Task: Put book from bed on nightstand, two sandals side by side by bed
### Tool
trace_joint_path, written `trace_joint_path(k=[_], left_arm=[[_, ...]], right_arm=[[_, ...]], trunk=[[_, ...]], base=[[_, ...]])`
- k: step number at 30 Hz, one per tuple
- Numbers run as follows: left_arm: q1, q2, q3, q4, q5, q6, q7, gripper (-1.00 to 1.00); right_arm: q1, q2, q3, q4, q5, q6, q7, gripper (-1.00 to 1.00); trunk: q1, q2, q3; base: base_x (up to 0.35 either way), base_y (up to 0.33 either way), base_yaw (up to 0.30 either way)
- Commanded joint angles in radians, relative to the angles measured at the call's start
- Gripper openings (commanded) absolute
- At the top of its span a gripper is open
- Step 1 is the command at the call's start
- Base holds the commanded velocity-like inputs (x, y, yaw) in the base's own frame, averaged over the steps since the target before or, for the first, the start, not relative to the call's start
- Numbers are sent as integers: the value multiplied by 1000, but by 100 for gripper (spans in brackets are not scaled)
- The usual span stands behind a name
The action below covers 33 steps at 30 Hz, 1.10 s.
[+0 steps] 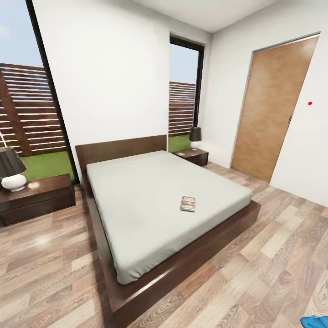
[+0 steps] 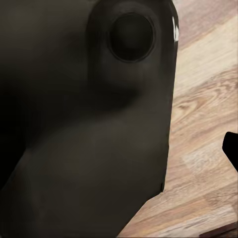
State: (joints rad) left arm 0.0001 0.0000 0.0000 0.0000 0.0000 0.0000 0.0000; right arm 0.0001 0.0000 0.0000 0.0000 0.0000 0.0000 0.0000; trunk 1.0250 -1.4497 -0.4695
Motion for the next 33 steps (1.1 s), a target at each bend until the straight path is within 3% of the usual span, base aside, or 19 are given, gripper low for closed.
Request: trace_joint_path(k=[1,12,28,33], left_arm=[[5,0,4,-6,6,-3,-6,100],[5,-33,9,-39,13,-2,-20,100],[3,-36,5,-47,12,-2,-17,100],[2,-37,5,-48,12,-2,-16,100]], right_arm=[[-5,-1,0,1,-3,6,4,100],[-19,-2,1,-1,-2,-8,5,100],[-20,-2,-1,2,-2,5,0,100],[-20,-2,-2,2,-3,5,2,100]], trunk=[[0,0,0],[0,0,0],[0,0,0],[0,0,0]], base=[[0,0,0],[0,0,0],[0,0,-3],[0,0,-164]])
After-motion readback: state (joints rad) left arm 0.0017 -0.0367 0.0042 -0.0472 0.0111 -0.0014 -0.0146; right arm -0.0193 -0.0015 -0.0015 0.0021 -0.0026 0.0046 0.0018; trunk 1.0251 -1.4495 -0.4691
